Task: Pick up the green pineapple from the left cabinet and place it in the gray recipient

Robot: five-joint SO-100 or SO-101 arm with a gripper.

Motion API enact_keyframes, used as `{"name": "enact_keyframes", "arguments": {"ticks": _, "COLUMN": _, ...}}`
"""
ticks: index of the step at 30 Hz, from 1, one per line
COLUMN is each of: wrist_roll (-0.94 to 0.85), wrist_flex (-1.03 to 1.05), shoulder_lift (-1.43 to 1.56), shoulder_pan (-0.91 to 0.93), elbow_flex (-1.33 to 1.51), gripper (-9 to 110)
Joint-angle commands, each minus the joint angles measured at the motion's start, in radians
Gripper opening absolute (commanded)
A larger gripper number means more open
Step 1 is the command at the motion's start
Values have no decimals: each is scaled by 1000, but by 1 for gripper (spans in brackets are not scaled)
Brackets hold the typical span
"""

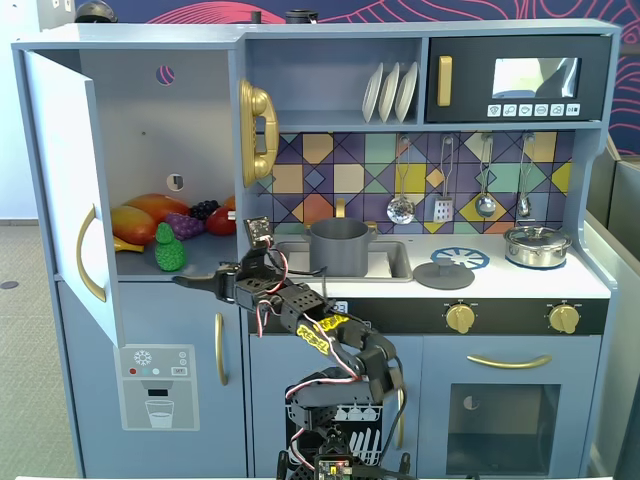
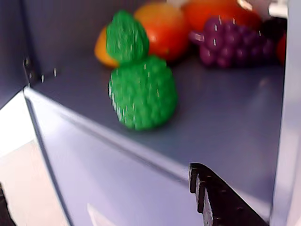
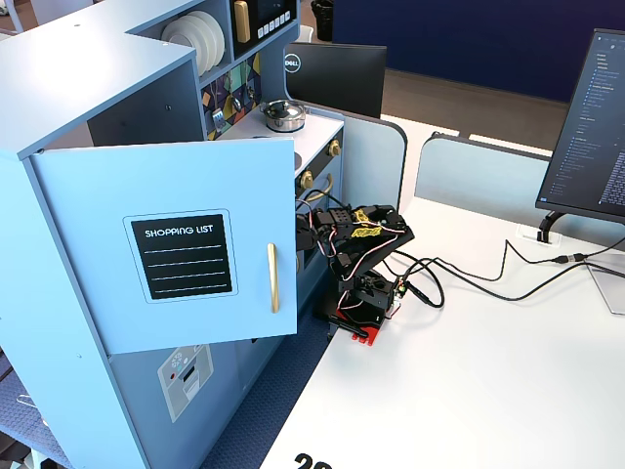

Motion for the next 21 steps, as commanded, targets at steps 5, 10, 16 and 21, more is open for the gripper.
{"name": "enact_keyframes", "arguments": {"ticks": 5, "wrist_roll": -21, "wrist_flex": -229, "shoulder_lift": -213, "shoulder_pan": 14, "elbow_flex": -123, "gripper": 49}}
{"name": "enact_keyframes", "arguments": {"ticks": 10, "wrist_roll": -83, "wrist_flex": -268, "shoulder_lift": -313, "shoulder_pan": 11, "elbow_flex": -183, "gripper": 51}}
{"name": "enact_keyframes", "arguments": {"ticks": 16, "wrist_roll": -126, "wrist_flex": -287, "shoulder_lift": -423, "shoulder_pan": 9, "elbow_flex": -284, "gripper": 51}}
{"name": "enact_keyframes", "arguments": {"ticks": 21, "wrist_roll": -137, "wrist_flex": -291, "shoulder_lift": -499, "shoulder_pan": 12, "elbow_flex": -353, "gripper": 52}}
